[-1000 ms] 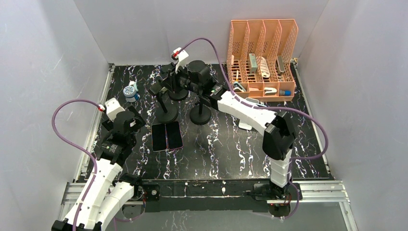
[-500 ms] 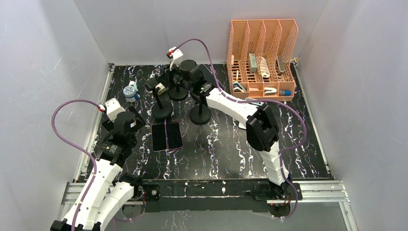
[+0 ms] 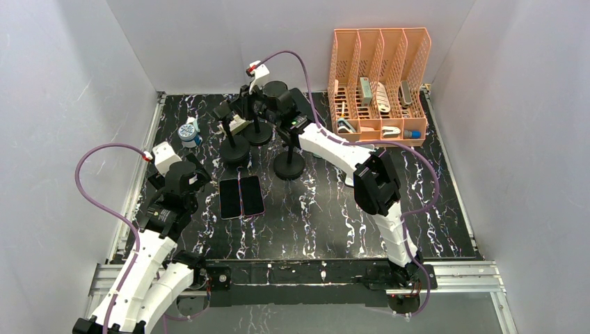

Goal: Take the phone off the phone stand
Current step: Place the phone stand at the center of the board.

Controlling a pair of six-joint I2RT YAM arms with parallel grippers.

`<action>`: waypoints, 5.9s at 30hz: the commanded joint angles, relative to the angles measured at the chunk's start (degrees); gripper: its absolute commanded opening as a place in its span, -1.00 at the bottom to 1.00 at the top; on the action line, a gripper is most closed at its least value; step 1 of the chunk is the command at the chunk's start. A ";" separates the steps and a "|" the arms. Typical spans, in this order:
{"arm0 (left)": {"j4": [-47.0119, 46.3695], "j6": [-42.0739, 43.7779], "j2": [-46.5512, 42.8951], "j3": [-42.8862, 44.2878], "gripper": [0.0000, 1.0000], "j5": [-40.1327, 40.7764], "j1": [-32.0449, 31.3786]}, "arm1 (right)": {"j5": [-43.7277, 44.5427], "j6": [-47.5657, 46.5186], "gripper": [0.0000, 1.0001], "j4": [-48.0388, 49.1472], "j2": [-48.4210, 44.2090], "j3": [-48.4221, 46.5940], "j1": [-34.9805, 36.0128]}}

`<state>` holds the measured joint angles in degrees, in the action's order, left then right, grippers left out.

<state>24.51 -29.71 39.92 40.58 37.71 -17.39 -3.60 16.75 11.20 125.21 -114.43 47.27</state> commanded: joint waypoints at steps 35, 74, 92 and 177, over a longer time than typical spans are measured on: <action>-13.62 3.44 -2.03 -0.68 0.65 -15.35 -0.27 | -2.07 0.74 -0.97 10.55 -10.65 12.22 2.42; -22.99 -10.14 21.34 10.37 -0.04 -31.29 5.96 | -5.08 1.15 -0.97 11.26 -12.54 15.13 2.74; -23.99 -8.98 21.19 11.08 -1.00 -31.47 6.05 | -9.43 1.86 0.17 11.82 -15.43 14.43 3.09; -22.89 -12.24 18.41 13.99 0.59 -33.40 8.16 | 20.44 -2.43 0.79 -23.00 -67.86 46.06 3.79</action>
<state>-1.56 -35.83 61.95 53.82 7.92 -9.47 11.86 14.81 -8.69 57.89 -65.30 50.92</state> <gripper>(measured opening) 0.795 0.895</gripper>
